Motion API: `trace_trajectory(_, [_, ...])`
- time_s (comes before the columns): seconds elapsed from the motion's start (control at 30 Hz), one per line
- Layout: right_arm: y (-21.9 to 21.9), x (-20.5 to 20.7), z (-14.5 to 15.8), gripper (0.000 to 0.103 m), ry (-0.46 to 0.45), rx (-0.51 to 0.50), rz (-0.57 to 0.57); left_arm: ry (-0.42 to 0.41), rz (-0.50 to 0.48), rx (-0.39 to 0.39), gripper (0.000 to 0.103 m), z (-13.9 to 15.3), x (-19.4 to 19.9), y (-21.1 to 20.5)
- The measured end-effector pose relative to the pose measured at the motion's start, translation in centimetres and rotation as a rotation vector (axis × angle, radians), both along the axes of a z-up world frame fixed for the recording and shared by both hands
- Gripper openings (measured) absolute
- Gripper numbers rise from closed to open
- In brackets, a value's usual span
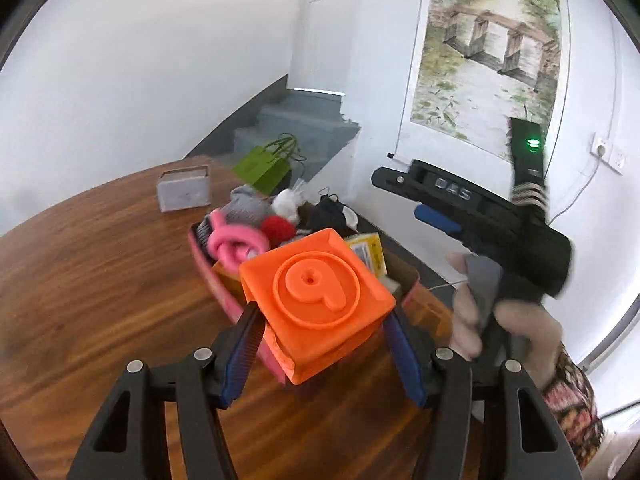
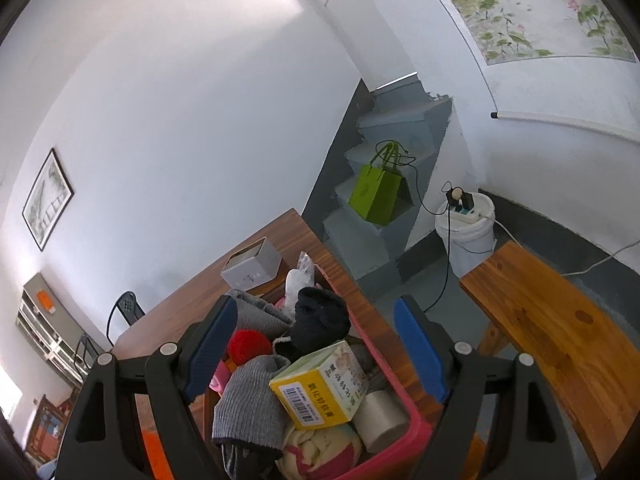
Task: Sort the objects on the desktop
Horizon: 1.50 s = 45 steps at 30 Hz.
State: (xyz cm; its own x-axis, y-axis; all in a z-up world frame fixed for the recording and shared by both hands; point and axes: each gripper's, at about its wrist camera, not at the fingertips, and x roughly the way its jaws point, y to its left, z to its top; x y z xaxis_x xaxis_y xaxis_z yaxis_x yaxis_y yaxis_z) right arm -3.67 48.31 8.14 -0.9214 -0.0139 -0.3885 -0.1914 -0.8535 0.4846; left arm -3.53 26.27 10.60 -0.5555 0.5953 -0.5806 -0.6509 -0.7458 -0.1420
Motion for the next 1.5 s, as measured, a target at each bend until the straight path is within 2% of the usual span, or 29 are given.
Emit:
trace_trajectory(0.17, [0.0,0.2,0.3,0.084,0.01,0.007,-0.004,-0.02,0.001,-0.008,0.063,-0.6,-3.0,1.7])
trace_trajectory(0.37, [0.5,0.5,0.5,0.084,0.022,-0.01,-0.02,0.037,-0.016,0.012,0.063,2.0,-4.6,3.2])
trace_trajectory(0.47, [1.0,0.7,0.5,0.084,0.023,-0.02,-0.033,0.034,-0.036,0.018,0.063,2.6,-6.0,4.7])
trace_trajectory(0.63, [1.8,1.0,0.6,0.083,0.025,-0.034,-0.067,-0.043,-0.047,0.012,0.063,1.3,-9.0,7.1])
trace_trajectory(0.93, [3.3,1.4,0.7,0.083,0.028,-0.07,-0.12,-0.061,-0.051,-0.058,0.065,-1.5,-10.2,9.3])
trace_trajectory(1.07, [3.2,1.3,0.7,0.084,0.027,-0.061,-0.121,-0.094,-0.051,-0.043,0.069,-1.7,-10.2,8.9])
trace_trajectory(1.13, [3.1,1.2,0.6,0.083,0.022,-0.056,-0.119,-0.114,-0.038,-0.018,0.077,-1.4,-10.2,8.3])
trace_trajectory(1.3, [3.1,1.0,0.3,0.084,0.006,-0.049,-0.126,-0.078,0.0,0.045,0.08,0.4,-9.1,6.2])
trace_trajectory(1.37, [3.3,0.8,0.1,0.084,-0.001,-0.053,-0.134,-0.053,0.02,0.062,0.087,1.1,-8.4,5.4])
trace_trajectory(1.5, [3.8,0.8,-0.3,0.084,-0.014,-0.062,-0.16,-0.015,0.071,0.071,0.087,1.8,-6.8,3.7])
